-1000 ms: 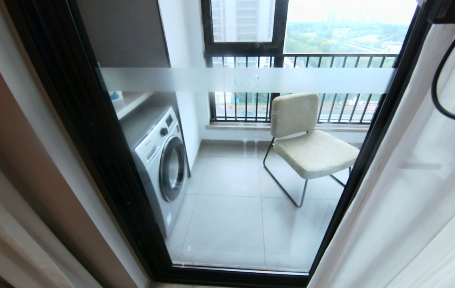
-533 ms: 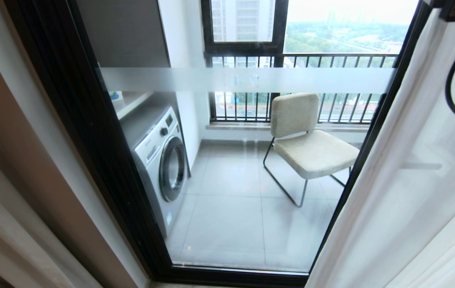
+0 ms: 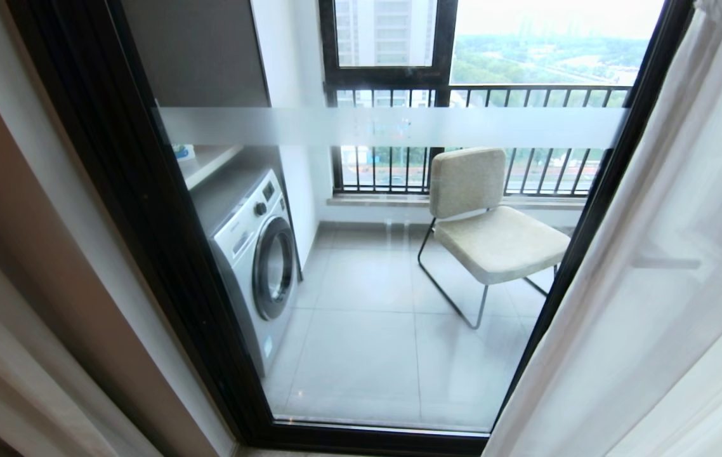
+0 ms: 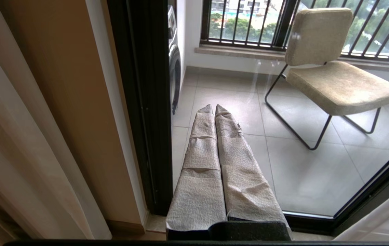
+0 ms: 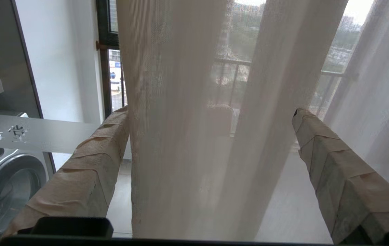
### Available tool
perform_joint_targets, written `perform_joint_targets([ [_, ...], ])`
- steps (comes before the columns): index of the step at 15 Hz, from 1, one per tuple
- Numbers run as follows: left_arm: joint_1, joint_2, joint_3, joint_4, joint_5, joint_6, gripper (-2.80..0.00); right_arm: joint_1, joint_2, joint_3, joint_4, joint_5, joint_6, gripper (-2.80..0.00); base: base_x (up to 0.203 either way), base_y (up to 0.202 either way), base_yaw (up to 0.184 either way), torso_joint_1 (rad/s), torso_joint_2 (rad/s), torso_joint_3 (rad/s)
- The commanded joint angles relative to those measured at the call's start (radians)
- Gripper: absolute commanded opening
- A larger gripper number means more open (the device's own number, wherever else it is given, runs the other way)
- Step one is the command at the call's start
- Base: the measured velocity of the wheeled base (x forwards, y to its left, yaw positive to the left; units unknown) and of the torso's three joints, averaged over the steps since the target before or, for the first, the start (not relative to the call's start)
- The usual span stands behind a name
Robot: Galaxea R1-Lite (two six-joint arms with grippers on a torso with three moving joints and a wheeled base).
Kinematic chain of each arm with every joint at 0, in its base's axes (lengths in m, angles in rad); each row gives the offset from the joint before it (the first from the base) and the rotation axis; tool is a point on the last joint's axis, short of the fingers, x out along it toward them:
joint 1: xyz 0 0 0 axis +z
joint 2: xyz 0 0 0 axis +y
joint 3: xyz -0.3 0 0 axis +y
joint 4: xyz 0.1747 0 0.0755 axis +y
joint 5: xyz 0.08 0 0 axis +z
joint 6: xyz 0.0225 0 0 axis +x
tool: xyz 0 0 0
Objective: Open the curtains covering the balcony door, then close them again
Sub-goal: Close the inner curtains on both sides
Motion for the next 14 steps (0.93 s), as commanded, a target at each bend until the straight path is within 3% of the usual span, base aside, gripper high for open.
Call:
perform_joint_targets([
  [1, 0.000, 0.000, 0.000, -0.001, 0.001, -0.001, -2.80, 0.001, -0.072, 0.034, 0.017, -0.001, -0.002, 0.00, 0.000, 0.000, 0.000, 0.000, 0.00, 0.000],
  [14, 0.000, 0.000, 0.000, -0.001, 0.001, -0.001, -2.80, 0.002, -0.305, 0.231, 0.120, 0.008, -0.006, 0.00, 0.000, 0.000, 0.000, 0.000, 0.00, 0.000],
])
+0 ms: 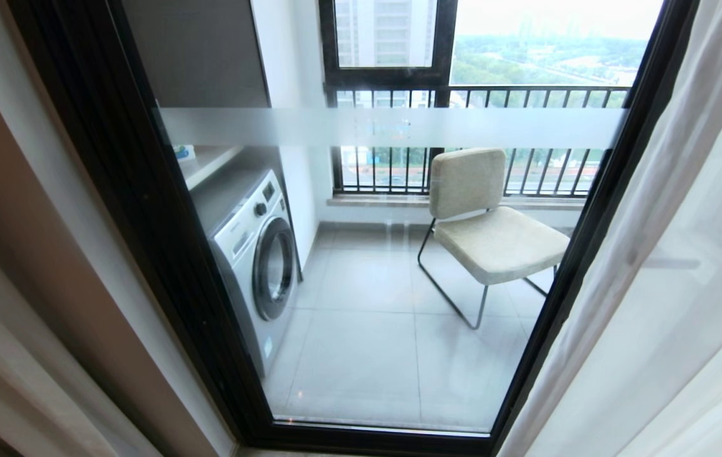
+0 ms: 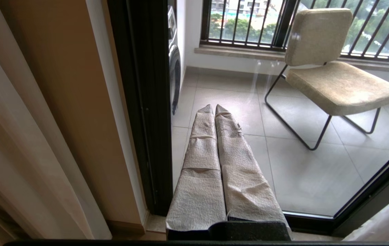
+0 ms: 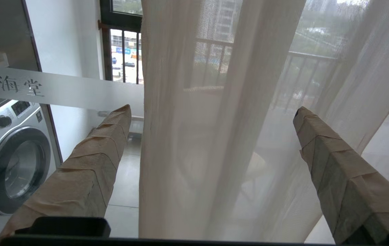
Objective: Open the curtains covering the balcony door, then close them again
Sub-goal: Close the inner curtains on both sides
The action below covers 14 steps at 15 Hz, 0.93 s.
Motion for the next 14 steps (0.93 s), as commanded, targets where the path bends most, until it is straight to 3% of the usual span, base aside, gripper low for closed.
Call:
perform_joint_targets([
  [1, 0.000, 0.000, 0.000, 0.000, 0.001, -0.001, -2.80, 0.001, -0.042, 0.017, 0.015, -0.002, -0.002, 0.00, 0.000, 0.000, 0.000, 0.000, 0.00, 0.000],
  [9, 0.000, 0.000, 0.000, 0.000, 0.001, -0.001, -2.80, 0.002, -0.096, 0.058, 0.027, -0.002, -0.002, 0.00, 0.000, 0.000, 0.000, 0.000, 0.00, 0.000],
  [10, 0.000, 0.000, 0.000, 0.000, 0.001, -0.001, -2.80, 0.002, -0.109, 0.070, 0.027, -0.002, -0.002, -1.78, 0.000, 0.000, 0.000, 0.000, 0.00, 0.000],
  [11, 0.000, 0.000, 0.000, 0.000, 0.001, -0.001, -2.80, 0.003, -0.120, 0.078, 0.026, -0.001, -0.002, -2.80, 0.000, 0.000, 0.000, 0.000, 0.00, 0.000],
  [14, 0.000, 0.000, 0.000, 0.000, 0.001, -0.001, -2.80, 0.004, -0.138, 0.089, 0.027, -0.002, -0.002, -2.80, 0.000, 0.000, 0.000, 0.000, 0.00, 0.000],
])
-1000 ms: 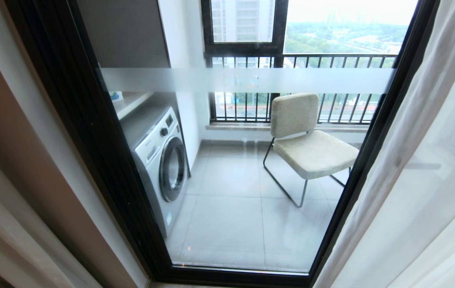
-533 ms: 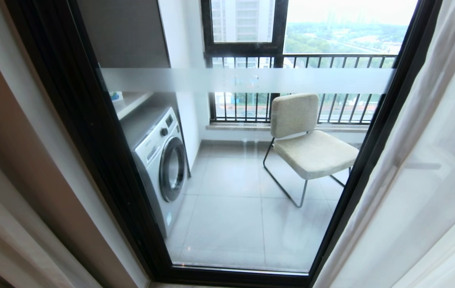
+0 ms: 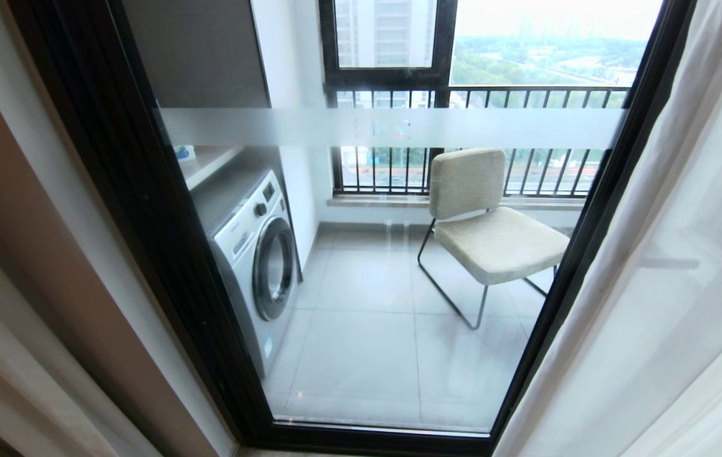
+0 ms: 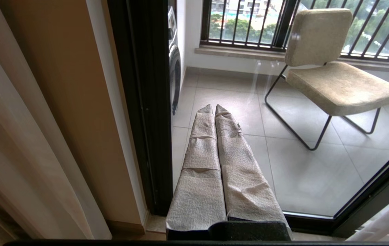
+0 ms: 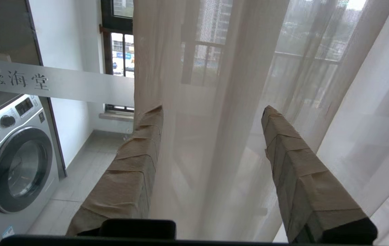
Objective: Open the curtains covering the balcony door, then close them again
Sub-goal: Close the inner curtains on both sides
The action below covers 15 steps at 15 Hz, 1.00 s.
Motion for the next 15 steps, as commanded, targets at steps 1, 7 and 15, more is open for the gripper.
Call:
perform_joint_targets([
  [1, 0.000, 0.000, 0.000, 0.000, 0.001, -0.001, -2.80, 0.000, -0.025, 0.024, -0.001, -0.001, -0.002, -2.80, 0.000, 0.000, 0.000, 0.000, 0.00, 0.000],
  [7, 0.000, 0.000, 0.000, 0.000, 0.001, -0.001, -2.80, 0.000, -0.211, 0.214, 0.077, 0.000, -0.002, -2.80, 0.000, 0.000, 0.000, 0.000, 0.00, 0.000],
  [15, 0.000, 0.000, 0.000, 0.000, 0.001, -0.001, -2.80, -0.001, -0.480, 0.571, 0.141, -0.003, -0.002, -2.80, 0.000, 0.000, 0.000, 0.000, 0.00, 0.000],
])
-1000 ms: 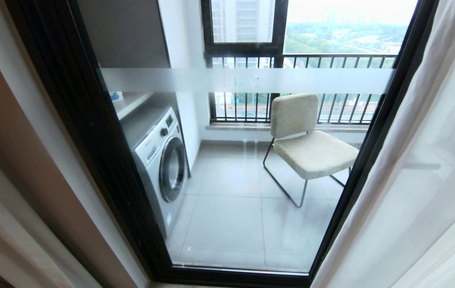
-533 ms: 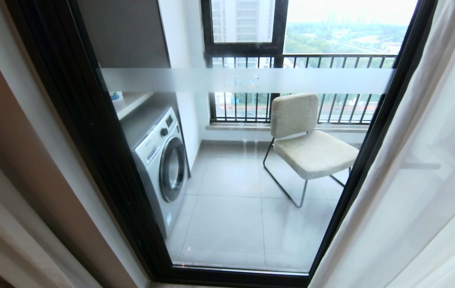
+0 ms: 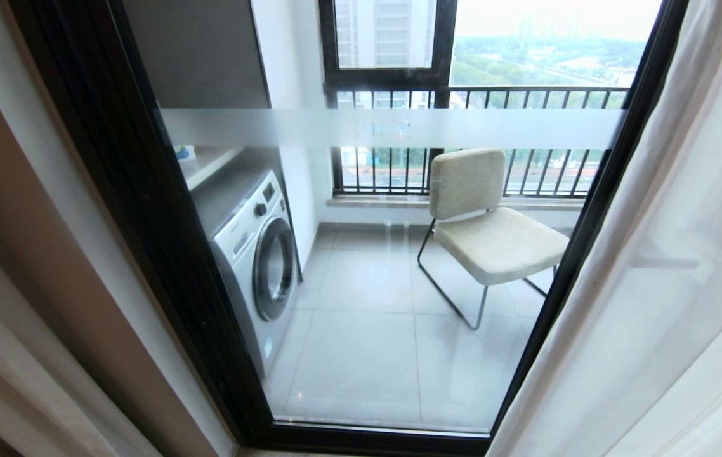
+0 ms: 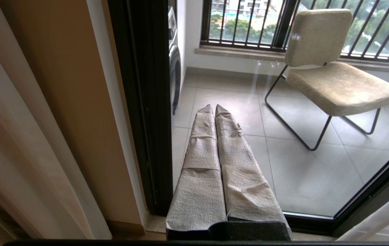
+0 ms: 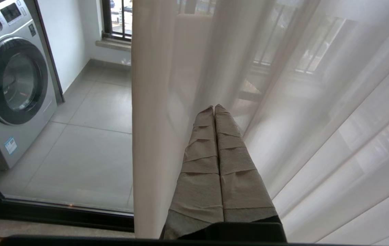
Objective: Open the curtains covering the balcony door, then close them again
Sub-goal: Close the inner curtains on both sides
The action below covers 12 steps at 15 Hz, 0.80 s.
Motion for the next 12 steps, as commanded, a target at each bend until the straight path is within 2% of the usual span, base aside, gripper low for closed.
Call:
perform_joint_targets([
  [1, 0.000, 0.000, 0.000, -0.001, 0.001, -0.001, -2.80, 0.013, -0.100, 0.094, 0.001, -0.005, -0.003, -2.80, 0.000, 0.000, 0.000, 0.000, 0.00, 0.000],
  [3, 0.000, 0.000, 0.000, -0.001, 0.001, -0.001, -2.80, 0.058, -0.166, 0.165, 0.011, -0.013, -0.025, -2.80, 0.000, 0.000, 0.000, 0.000, 0.00, 0.000],
  [6, 0.000, 0.000, 0.000, -0.001, 0.001, -0.001, -2.80, 0.050, -0.199, 0.216, 0.008, -0.012, -0.056, -2.80, 0.000, 0.000, 0.000, 0.000, 0.00, 0.000],
  [9, 0.000, 0.000, 0.000, -0.001, 0.001, -0.001, -2.80, -0.032, -0.163, 0.262, -0.032, 0.004, -0.049, -2.80, 0.000, 0.000, 0.000, 0.000, 0.00, 0.000],
  [12, 0.000, 0.000, 0.000, -0.001, 0.001, -0.001, -2.80, -0.139, -0.193, 0.379, -0.119, 0.132, -0.046, -2.80, 0.000, 0.000, 0.000, 0.000, 0.00, 0.000],
])
